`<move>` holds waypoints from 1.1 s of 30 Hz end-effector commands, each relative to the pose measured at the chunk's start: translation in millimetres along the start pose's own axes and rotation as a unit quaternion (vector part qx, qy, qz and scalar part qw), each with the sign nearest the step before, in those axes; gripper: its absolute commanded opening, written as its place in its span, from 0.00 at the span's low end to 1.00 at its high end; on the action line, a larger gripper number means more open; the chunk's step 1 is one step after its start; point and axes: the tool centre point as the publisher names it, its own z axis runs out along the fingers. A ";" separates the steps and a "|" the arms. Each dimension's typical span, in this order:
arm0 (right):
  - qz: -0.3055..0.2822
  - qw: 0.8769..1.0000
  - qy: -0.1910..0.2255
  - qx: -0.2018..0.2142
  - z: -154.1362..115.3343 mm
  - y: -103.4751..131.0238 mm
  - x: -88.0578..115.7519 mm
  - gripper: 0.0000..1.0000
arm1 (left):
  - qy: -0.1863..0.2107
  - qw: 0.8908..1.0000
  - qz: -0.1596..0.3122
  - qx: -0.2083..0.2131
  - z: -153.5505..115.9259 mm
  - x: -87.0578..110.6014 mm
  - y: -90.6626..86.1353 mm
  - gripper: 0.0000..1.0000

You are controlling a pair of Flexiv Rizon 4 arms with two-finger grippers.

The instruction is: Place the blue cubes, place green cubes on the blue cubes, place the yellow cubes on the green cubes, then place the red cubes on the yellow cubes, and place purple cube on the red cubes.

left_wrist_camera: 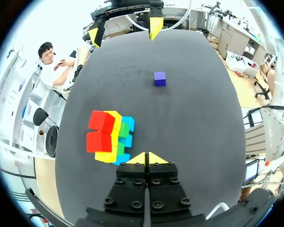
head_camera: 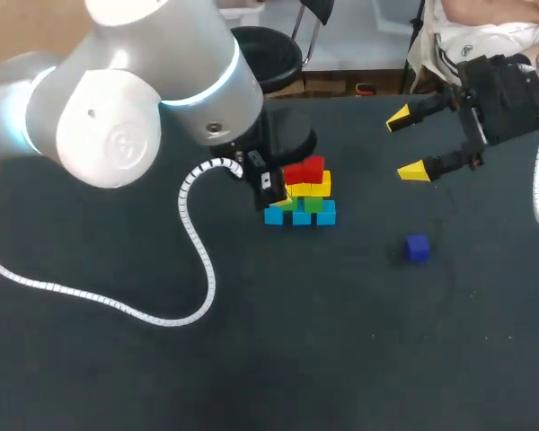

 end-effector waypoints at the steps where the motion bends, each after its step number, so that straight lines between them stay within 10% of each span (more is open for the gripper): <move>1: 0.000 1.000 -0.001 0.000 0.1 -0.2 0.4 1.00 | 0.011 1.000 0.002 0.003 7.4 -8.1 10.1 0.00; 33: 0.000 1.000 -0.001 0.000 0.1 -0.2 0.4 1.00 | 0.035 0.999 -0.002 -0.018 15.8 -11.1 37.4 0.00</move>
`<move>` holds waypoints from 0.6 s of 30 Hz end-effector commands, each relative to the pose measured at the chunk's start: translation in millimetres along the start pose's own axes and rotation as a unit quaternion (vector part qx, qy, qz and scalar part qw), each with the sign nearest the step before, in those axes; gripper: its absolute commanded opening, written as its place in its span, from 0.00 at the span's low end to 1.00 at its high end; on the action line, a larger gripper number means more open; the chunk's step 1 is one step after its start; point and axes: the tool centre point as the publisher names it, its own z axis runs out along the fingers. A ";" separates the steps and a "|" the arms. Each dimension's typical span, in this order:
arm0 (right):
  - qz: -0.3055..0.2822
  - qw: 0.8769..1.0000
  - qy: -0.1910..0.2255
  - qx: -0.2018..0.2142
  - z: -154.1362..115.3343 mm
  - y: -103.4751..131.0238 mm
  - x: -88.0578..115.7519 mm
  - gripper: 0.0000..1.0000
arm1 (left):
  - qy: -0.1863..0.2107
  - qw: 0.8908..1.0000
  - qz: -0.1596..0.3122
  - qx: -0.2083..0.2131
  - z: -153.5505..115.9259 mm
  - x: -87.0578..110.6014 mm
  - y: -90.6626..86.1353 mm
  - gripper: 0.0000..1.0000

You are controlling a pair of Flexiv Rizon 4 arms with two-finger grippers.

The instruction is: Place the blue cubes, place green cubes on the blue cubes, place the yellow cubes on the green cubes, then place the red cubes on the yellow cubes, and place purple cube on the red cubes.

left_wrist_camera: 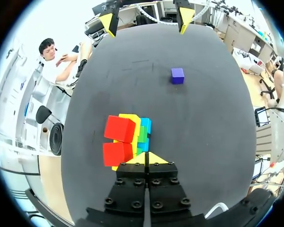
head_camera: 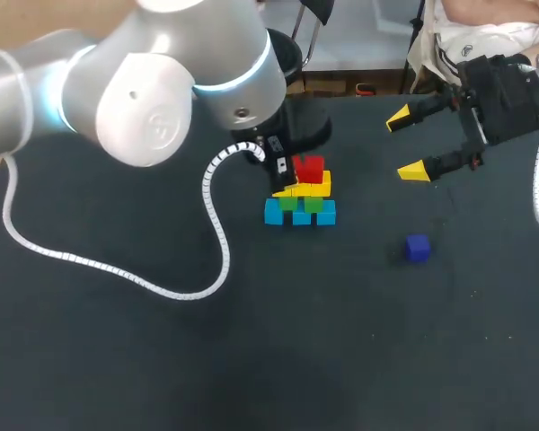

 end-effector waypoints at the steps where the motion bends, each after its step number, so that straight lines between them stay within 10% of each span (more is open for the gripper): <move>1: -0.001 1.000 -0.001 0.000 0.1 -0.2 0.4 1.00 | 0.004 1.000 0.001 0.000 0.3 -2.3 1.6 0.00; 18: -0.001 1.000 -0.001 0.000 0.1 -0.2 0.4 1.00 | 0.017 1.000 0.001 -0.004 4.7 1.5 9.0 0.00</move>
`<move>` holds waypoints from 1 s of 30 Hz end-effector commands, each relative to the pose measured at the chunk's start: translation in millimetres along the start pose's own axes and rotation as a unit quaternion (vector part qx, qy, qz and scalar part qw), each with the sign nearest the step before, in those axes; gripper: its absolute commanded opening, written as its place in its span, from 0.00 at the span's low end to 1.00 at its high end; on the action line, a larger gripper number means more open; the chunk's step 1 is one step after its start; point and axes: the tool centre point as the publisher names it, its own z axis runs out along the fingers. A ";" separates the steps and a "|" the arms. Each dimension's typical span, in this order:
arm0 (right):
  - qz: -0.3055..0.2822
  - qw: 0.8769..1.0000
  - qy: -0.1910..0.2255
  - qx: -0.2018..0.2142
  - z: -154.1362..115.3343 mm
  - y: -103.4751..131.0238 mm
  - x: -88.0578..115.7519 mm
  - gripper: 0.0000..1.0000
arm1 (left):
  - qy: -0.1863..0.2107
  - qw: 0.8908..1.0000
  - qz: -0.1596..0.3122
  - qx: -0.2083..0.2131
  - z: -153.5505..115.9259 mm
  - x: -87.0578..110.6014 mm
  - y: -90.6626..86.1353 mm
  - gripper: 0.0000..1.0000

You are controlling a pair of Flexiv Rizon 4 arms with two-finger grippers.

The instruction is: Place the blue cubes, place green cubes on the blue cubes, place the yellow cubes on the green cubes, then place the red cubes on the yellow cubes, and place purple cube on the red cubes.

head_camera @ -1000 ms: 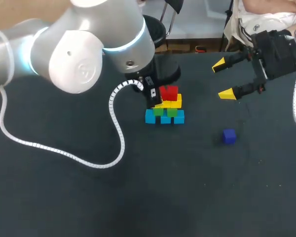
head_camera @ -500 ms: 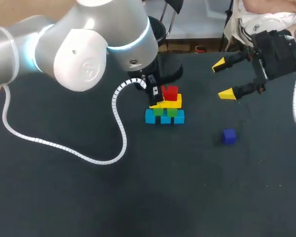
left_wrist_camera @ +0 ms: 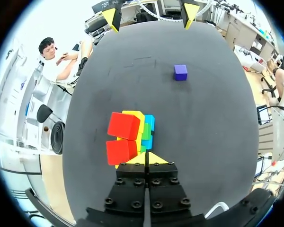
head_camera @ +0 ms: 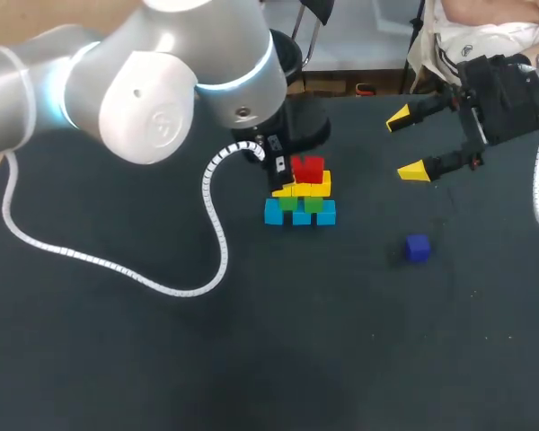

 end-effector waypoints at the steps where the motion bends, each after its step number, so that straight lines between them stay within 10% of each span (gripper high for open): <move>1: -0.001 1.000 -0.001 0.000 0.1 -0.2 0.4 1.00 | 0.005 1.000 0.000 0.001 2.2 -4.5 3.5 0.00; 30: -0.001 1.000 -0.001 0.000 0.1 -0.2 0.4 1.00 | 0.004 1.000 0.001 0.009 -0.3 2.6 3.5 0.00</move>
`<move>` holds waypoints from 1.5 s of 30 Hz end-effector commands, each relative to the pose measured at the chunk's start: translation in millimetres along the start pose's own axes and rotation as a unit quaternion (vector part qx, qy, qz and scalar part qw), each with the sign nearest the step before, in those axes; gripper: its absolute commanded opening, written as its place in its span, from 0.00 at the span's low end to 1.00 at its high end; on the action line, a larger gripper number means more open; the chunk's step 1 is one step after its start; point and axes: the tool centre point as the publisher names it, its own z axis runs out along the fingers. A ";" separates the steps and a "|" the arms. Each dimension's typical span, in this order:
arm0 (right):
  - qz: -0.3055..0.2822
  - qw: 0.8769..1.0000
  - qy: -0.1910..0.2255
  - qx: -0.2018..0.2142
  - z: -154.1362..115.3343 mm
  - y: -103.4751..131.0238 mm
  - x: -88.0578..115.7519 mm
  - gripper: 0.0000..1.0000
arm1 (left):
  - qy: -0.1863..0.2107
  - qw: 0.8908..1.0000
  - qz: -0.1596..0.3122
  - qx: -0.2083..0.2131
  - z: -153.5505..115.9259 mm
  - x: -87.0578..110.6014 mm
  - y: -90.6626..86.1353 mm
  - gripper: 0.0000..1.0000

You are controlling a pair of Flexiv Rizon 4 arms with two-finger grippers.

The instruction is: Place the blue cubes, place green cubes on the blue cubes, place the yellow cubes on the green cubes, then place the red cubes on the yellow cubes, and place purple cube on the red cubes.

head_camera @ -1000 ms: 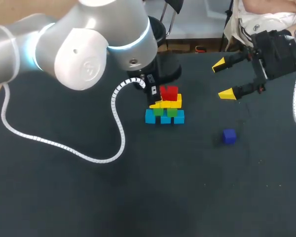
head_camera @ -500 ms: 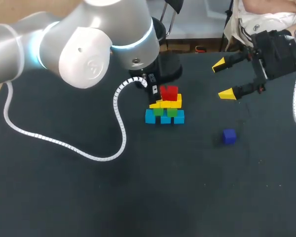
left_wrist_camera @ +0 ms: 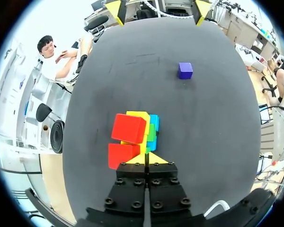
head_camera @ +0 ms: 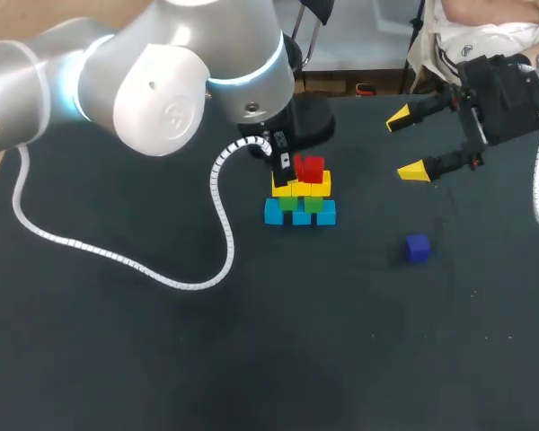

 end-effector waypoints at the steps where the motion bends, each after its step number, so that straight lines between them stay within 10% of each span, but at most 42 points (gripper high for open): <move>1: -0.001 1.000 -0.001 0.000 0.2 -0.2 0.4 1.00 | -0.013 1.000 0.003 0.004 -10.8 5.3 -5.6 0.00; 7: -0.001 1.000 -0.001 0.000 0.2 -0.2 0.4 1.00 | -0.035 0.999 -0.010 -0.001 -34.0 17.5 -15.4 0.07; 8: -0.001 1.000 -0.001 0.000 0.2 -0.2 0.4 1.00 | -0.037 0.999 -0.017 -0.001 -39.3 20.0 -16.1 0.30; 9: -0.001 1.000 -0.001 0.000 0.2 -0.2 0.4 1.00 | -0.038 0.999 -0.019 -0.001 -43.4 21.5 -16.8 1.00; 15: -0.001 1.000 -0.001 0.000 0.2 -0.2 0.4 1.00 | -0.053 0.999 -0.013 -0.007 -59.3 32.5 -18.2 1.00; 28: -0.001 1.000 -0.001 0.000 0.2 -0.2 0.4 1.00 | -0.165 0.978 -0.049 0.118 -46.3 65.9 5.6 1.00; 45: -0.001 1.000 -0.001 0.000 0.2 -0.2 0.4 1.00 | -0.129 0.979 -0.068 0.140 -33.8 77.2 32.7 1.00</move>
